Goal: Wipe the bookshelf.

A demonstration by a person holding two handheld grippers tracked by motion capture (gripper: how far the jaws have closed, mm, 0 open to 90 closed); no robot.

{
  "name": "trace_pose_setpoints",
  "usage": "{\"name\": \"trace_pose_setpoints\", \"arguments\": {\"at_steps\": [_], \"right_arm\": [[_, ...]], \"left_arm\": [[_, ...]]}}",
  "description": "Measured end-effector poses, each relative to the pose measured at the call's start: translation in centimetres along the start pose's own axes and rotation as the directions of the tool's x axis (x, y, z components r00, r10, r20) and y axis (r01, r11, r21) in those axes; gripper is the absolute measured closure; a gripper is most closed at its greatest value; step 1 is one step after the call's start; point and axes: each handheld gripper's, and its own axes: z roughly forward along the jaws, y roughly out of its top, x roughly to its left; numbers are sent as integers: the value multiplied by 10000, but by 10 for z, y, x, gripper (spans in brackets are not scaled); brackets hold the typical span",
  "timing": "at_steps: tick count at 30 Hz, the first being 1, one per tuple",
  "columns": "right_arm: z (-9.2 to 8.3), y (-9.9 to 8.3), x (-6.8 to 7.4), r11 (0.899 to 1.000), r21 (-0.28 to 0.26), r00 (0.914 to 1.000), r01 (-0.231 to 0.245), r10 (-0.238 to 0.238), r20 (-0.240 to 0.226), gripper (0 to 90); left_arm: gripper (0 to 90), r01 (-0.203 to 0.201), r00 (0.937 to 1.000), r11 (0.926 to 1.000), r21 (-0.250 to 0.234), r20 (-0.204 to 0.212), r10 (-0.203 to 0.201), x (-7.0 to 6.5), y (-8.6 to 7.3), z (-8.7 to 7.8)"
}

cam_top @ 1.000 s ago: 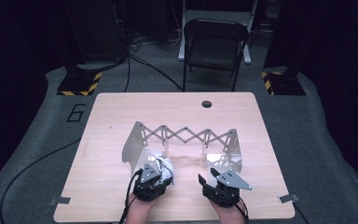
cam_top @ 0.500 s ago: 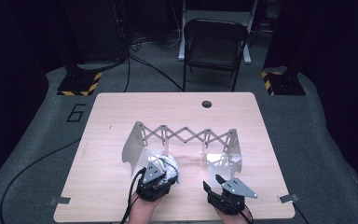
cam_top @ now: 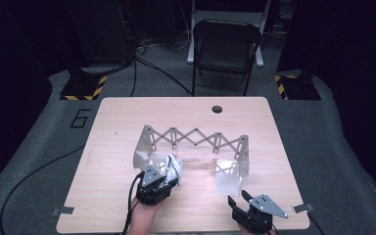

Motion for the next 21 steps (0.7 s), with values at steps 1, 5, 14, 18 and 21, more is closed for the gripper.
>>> {"name": "trace_pose_setpoints", "arguments": {"at_steps": [1,5,14,18,21], "right_arm": [[-1,-1,-2,10000,29,9999,-7,7,102,443],[0,-1,-7,10000,12,9990,-81,81,429,444],[6,5,-17,9999,-3,9952,-112,112,972,436],[22,12,-25,10000,-4,9924,-53,53,1233,435],[36,20,-29,10000,-54,9908,68,-60,1351,455]], "left_arm": [[680,0,10000,10000,0,0,0,0,0,0],[680,58,9999,10000,-32,135,-58,-2,-3,-1],[679,-240,9980,9997,32,594,238,-14,-2,-1],[679,-405,9960,9992,-51,794,407,-22,2,0],[679,-515,9944,9986,-94,918,521,-27,4,3]]}}
